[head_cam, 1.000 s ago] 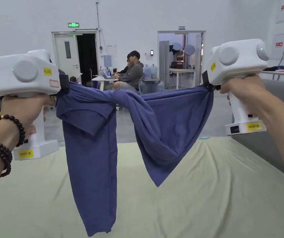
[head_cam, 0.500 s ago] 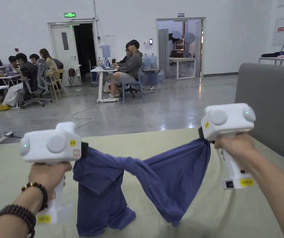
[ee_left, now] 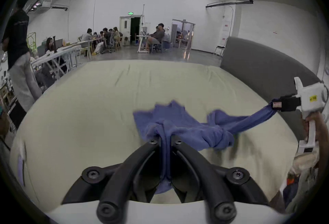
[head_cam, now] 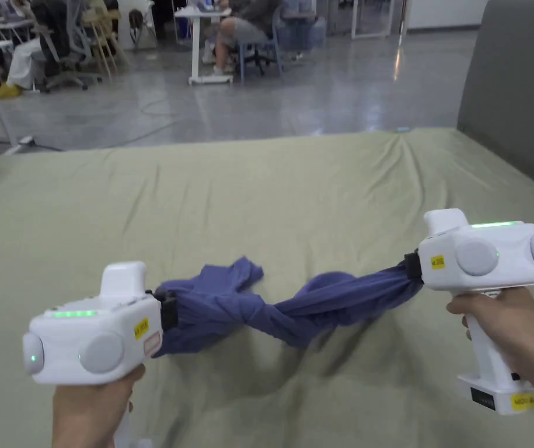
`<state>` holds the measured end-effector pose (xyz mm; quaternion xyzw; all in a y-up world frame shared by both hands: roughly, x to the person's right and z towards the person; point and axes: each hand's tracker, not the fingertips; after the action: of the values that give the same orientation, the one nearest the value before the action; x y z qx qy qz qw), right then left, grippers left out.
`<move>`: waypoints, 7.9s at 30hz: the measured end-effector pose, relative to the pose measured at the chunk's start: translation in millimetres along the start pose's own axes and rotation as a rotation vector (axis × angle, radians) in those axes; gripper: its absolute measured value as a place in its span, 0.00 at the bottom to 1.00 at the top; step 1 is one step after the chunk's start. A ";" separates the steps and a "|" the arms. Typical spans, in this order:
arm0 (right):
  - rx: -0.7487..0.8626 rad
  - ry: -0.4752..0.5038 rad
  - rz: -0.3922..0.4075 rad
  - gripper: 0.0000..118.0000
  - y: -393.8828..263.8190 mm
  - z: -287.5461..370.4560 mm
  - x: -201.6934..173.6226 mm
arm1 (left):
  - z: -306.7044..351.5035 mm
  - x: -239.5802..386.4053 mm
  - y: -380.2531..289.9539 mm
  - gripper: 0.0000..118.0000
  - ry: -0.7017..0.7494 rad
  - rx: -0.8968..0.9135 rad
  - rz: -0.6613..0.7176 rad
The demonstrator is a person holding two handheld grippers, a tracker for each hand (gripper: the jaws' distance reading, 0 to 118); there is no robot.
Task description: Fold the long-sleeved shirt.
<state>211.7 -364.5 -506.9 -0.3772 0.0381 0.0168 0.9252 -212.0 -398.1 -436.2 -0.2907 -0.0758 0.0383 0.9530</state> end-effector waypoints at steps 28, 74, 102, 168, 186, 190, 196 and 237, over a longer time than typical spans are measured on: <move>-0.148 0.051 -0.016 0.00 -177.2 75.3 -37.1 | 104.6 0.8 -124.7 0.00 -0.044 -0.036 0.163; -0.344 -0.007 0.089 0.02 -183.2 -17.6 -23.2 | -139.7 27.5 -35.1 0.00 0.011 -0.356 -0.020; 0.271 -0.081 0.137 0.02 305.3 121.4 -14.9 | 86.1 -41.0 371.6 0.00 -0.070 0.369 0.095; -0.186 -0.065 -0.025 0.62 -155.6 52.5 -13.3 | 107.7 -0.5 -94.7 0.00 -0.003 0.019 0.162; -0.344 -0.060 0.013 0.00 -175.7 -17.1 -30.4 | -122.2 46.8 29.7 0.99 -0.153 -0.287 -0.017; -0.351 -0.047 -0.008 0.00 -176.7 -23.7 -23.5 | -195.7 49.0 28.7 0.99 -0.095 -0.443 -0.032; -0.367 -0.044 0.012 0.00 -176.3 -29.3 -25.3 | -217.2 54.6 14.2 1.00 -0.055 -0.521 -0.094; 0.334 -0.226 -0.005 0.00 333.0 181.2 0.7 | 170.2 -47.2 430.0 0.01 0.093 0.444 0.047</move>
<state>203.0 0.3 -609.8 -0.2141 -0.0644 0.0502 0.9734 -299.4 45.7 -543.3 -0.0772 -0.0146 0.0627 0.9949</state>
